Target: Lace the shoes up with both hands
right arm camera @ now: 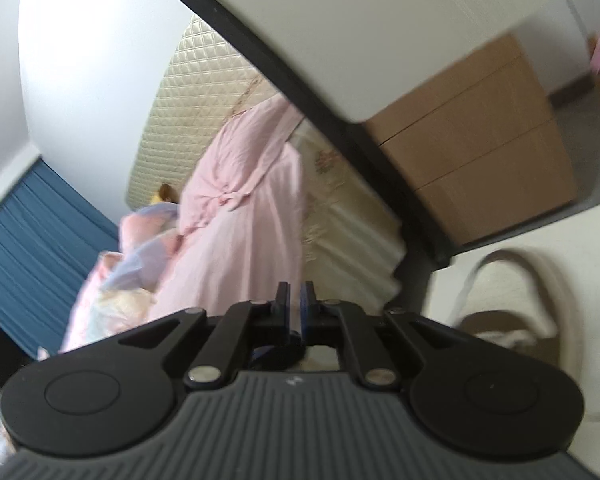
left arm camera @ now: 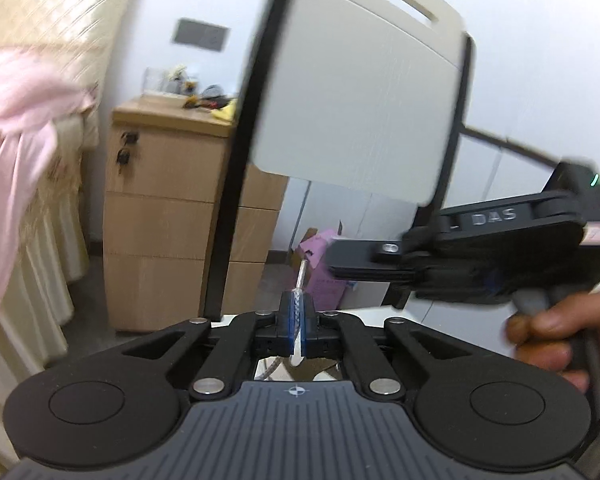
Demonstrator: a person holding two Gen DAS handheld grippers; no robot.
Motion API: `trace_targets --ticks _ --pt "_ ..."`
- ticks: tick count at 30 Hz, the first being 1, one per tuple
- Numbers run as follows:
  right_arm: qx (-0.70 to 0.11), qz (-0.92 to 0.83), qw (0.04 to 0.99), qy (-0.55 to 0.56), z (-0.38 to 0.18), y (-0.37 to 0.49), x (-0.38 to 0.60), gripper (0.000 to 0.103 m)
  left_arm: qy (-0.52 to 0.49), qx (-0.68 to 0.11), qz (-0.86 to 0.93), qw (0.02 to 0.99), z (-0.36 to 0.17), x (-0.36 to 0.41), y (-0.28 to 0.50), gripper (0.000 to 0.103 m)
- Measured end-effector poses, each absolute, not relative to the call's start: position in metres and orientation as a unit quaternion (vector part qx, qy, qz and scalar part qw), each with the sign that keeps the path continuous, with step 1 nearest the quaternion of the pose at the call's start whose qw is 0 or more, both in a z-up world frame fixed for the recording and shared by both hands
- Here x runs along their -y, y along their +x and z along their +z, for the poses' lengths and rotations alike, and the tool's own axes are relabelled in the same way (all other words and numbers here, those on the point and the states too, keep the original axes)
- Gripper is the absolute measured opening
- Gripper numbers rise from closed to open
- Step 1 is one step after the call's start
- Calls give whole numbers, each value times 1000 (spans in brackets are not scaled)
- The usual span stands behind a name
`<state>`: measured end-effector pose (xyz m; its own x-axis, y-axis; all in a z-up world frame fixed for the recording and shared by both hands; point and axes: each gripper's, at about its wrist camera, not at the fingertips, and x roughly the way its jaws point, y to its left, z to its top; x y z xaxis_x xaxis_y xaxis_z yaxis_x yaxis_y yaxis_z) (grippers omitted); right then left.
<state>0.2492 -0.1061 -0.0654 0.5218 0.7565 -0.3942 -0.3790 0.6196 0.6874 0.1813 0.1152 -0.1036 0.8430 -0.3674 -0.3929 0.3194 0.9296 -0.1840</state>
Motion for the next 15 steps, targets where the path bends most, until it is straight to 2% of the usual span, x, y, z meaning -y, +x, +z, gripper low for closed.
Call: trace_targets --ticks 2,4,6,15 --pt "-344 316 858 215 -59 235 116 14 -26 -219 -192 956 -105 -107 180 3" --pt "-347 284 880 159 -58 221 128 27 14 -223 -205 953 -108 -97 179 3" --pt "-360 265 883 141 -62 211 138 33 43 -228 -218 948 -112 -89 179 3" --pt "-401 256 871 121 -81 195 149 31 125 -235 -256 929 -121 -60 183 3"
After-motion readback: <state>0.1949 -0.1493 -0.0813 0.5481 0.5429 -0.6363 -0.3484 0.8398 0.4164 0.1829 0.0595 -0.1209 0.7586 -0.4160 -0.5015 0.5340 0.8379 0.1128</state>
